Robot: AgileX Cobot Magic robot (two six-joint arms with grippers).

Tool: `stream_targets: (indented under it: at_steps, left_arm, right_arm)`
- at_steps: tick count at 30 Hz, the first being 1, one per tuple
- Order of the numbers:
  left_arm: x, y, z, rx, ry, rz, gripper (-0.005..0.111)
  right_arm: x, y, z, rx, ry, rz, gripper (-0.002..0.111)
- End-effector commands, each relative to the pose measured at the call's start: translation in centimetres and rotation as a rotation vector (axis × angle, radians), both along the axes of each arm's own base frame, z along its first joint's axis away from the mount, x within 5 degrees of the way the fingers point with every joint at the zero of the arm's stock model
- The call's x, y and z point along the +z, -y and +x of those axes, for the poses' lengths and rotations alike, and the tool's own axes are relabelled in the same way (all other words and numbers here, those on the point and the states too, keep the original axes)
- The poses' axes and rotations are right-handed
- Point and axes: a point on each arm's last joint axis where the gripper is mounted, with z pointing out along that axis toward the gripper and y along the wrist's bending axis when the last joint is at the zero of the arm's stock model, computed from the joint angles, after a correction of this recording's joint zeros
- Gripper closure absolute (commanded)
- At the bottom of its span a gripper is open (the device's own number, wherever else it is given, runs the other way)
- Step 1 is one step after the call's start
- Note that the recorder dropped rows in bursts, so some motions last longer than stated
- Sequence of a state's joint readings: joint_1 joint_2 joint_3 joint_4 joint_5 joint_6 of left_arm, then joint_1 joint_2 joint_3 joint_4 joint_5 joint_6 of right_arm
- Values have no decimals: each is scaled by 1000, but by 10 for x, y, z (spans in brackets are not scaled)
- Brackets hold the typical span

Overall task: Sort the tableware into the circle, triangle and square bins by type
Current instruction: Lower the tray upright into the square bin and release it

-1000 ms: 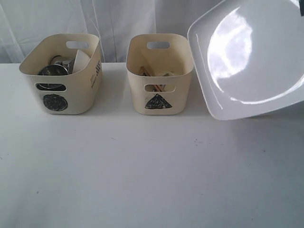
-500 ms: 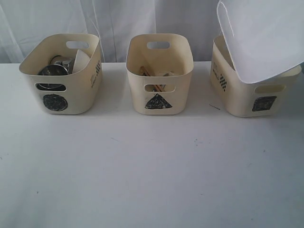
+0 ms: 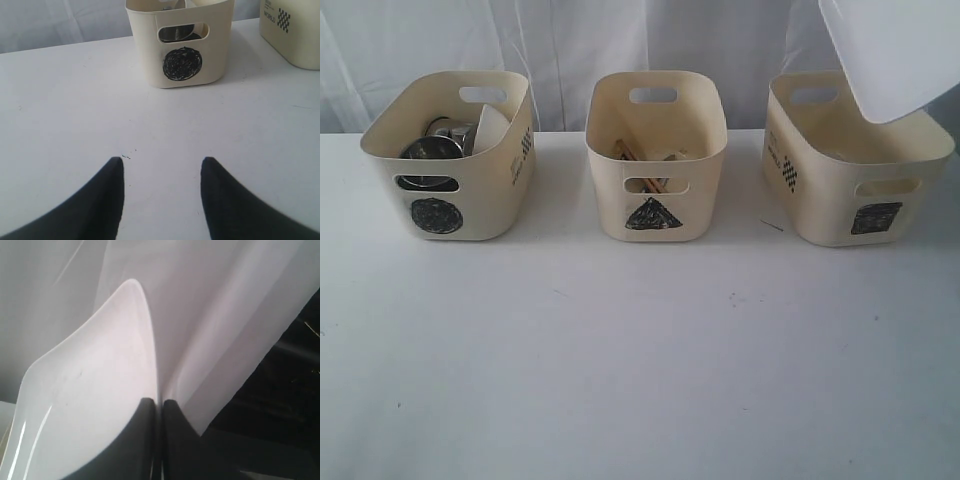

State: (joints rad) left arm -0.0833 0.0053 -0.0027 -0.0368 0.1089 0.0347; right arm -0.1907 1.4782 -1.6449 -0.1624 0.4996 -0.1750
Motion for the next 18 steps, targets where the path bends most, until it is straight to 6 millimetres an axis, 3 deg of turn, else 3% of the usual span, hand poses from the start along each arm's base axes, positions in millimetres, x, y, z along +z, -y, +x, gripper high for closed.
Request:
stream_targets:
  at_steps: [1,7,18]
  left_arm:
    - [0,0,0,4,7,-14,54]
    - [0,0,0,4,7,-14,54]
    - [0,0,0,4,7,-14,54]
  right_arm:
    - [10,4,16,-2,91,-34,108]
    - [-8,10,43,-3,50,-58,108]
    - [-44,26,74,-20,-13,-101,108]
